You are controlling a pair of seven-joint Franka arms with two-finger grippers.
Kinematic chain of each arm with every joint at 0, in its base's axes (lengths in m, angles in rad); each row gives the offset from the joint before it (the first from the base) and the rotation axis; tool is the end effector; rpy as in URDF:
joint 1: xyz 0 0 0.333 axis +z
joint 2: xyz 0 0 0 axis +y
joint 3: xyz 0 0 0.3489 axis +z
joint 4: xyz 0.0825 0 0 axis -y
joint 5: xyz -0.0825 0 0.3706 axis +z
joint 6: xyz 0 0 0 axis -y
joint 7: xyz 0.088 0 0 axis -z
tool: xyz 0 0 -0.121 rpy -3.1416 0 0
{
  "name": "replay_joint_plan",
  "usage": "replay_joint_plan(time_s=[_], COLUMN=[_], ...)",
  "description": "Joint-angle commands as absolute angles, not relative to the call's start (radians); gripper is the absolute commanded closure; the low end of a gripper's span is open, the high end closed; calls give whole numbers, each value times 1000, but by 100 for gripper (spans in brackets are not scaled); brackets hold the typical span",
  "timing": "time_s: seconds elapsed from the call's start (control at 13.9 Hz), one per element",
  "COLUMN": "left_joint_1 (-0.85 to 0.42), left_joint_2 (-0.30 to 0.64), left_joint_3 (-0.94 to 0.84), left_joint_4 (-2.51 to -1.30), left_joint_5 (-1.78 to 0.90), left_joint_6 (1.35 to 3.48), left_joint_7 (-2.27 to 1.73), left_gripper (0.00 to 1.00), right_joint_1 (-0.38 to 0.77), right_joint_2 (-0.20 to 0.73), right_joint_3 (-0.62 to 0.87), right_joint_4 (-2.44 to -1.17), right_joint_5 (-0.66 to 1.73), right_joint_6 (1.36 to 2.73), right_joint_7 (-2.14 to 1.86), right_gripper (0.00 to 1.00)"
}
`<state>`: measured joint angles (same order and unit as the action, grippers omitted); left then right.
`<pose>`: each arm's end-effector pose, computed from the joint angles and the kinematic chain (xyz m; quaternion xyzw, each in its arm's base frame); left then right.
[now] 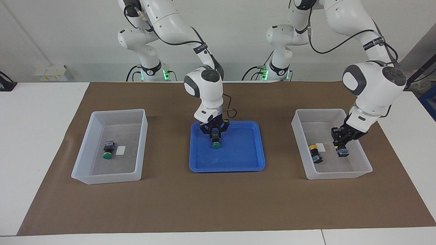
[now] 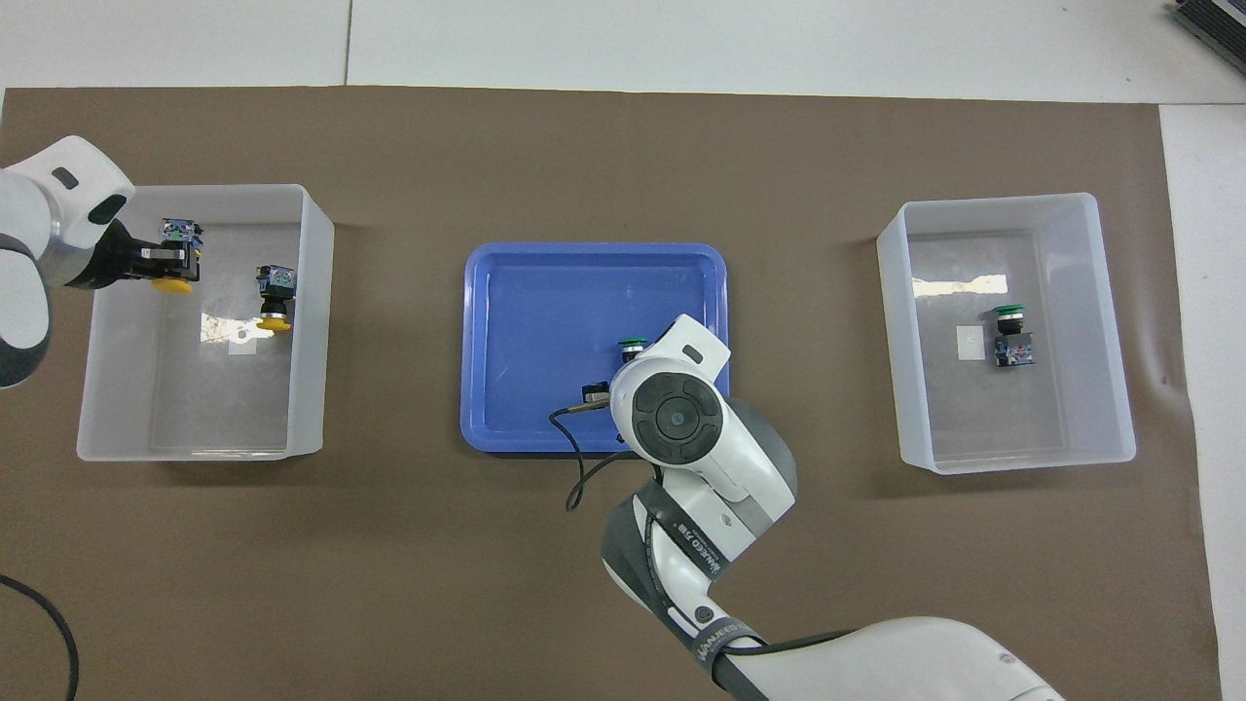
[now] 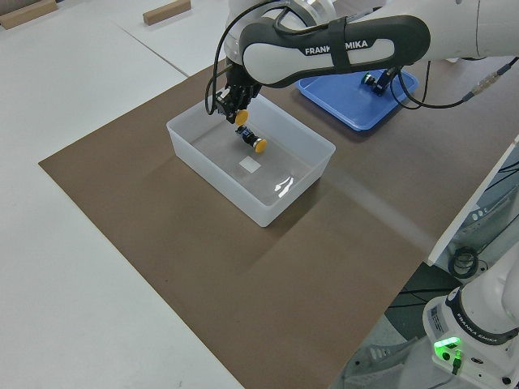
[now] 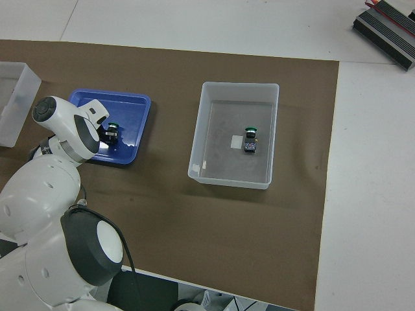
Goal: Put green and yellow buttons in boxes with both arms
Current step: 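Grasp the yellow button with the left gripper while the right gripper grasps the green one, then release the yellow button in its bin while the right gripper carries the green button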
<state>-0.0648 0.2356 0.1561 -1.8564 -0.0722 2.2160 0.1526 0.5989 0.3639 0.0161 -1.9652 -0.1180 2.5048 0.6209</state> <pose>0.6244 0.0477 0.4325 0.9978 -0.0140 0.0646 0.0044 0.5190 0.3656 0.3310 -0.9947 -0.0404 -0.0925 0.0212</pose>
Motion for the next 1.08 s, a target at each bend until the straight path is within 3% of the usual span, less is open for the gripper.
replay_joint_plan(time_s=[0.0,0.36,0.43,0.5,0.58,0.72,1.01], left_joint_1=[-19,6,6,6,0,-6,-15], left_joint_2=[195,230,233,235,235,235,235], left_joint_3=[144,144,144,144,144,143,143], left_joint_4=[-2003,-2082,-2083,-2082,-2074,-2043,-1846], left_joint_5=[-54,-54,-54,-54,-54,-54,-52], left_joint_6=[2359,2471,2477,2476,2467,2432,2170], left_joint_7=[185,204,203,202,204,204,190], left_gripper=[100,100,87,53,44,36,36], right_joint_1=[559,441,411,376,336,251,126], right_joint_2=[275,123,94,62,33,-23,-60], right_joint_3=[17,18,18,18,18,20,20], right_joint_4=[-1970,-1982,-1989,-2002,-2019,-2069,-2129], right_joint_5=[-141,-140,-140,-140,-140,-138,-124], right_joint_6=[2427,2281,2239,2208,2189,2172,2175], right_joint_7=[655,655,638,624,589,453,232], right_gripper=[100,100,100,100,100,100,100])
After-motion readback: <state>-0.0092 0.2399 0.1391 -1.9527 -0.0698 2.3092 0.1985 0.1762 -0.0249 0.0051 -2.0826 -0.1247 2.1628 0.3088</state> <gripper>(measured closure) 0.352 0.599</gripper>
